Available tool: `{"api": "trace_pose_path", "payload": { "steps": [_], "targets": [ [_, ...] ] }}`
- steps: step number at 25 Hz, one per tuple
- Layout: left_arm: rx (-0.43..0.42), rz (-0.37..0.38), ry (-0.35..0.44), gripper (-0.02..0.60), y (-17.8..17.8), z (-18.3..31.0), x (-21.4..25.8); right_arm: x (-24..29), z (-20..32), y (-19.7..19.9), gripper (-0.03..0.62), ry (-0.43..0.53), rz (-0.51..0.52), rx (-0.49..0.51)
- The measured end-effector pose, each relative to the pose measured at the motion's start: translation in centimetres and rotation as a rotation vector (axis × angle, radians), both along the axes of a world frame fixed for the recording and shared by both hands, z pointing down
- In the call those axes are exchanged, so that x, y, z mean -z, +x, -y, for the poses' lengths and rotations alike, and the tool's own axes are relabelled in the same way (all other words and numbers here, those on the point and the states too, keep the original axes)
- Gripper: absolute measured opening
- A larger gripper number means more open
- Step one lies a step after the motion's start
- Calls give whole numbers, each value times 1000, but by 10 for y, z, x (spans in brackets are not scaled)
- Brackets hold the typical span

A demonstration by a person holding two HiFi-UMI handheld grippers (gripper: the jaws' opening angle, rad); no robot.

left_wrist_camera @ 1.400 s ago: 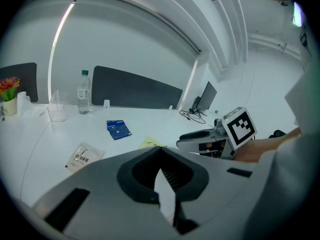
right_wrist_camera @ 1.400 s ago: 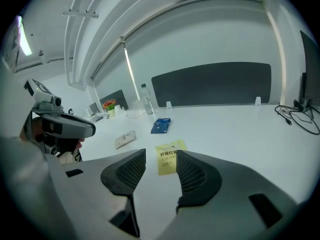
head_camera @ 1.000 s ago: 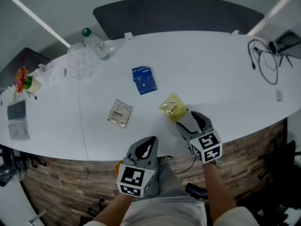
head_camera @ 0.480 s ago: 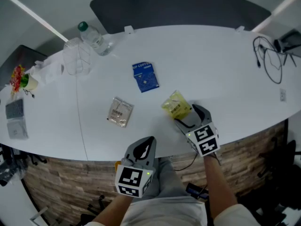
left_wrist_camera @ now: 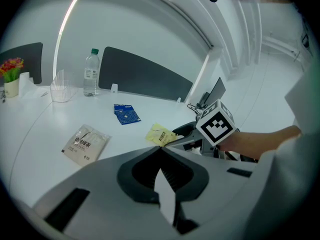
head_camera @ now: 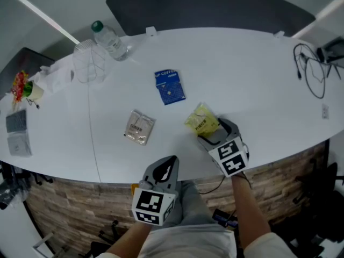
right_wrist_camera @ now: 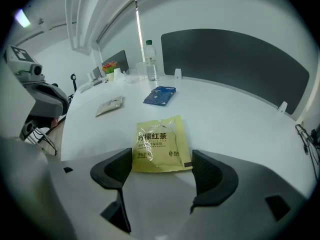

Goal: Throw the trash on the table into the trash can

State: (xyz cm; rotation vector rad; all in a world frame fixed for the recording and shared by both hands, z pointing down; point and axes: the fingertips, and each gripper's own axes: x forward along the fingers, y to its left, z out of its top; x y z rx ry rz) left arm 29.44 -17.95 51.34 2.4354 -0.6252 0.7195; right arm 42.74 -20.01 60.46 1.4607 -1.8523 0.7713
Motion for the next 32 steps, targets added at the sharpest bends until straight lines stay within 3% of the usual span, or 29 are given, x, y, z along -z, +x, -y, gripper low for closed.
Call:
{"api": "trace_pose_path", "payload": {
  "steps": [3,5,7,8,9,20,32],
  "targets": [
    [7,5,-3,0,-2,0,-1,1,1,-1,368,-4,-5,6],
    [11,4,-6,0,-3,0,-1,4,0,0,326,5,-11,6],
    [15,6,-7,0,-4,0,-1,8,-1,5,214,19,-41,-5],
    [16,8,-9,0,-5,0,-2,9,-2,9,111,20,-57,-13],
    [18,9,-12,0,-5,-1,-3,8,-3,11,59,15,-66,-18],
    [25,1,-15,0,-6,-4,0,19,-13,10,32,43,9,-46],
    [43,-21,52,0,-17,-1,34,60,-35,-3,31,96,154,-74]
  ]
}}
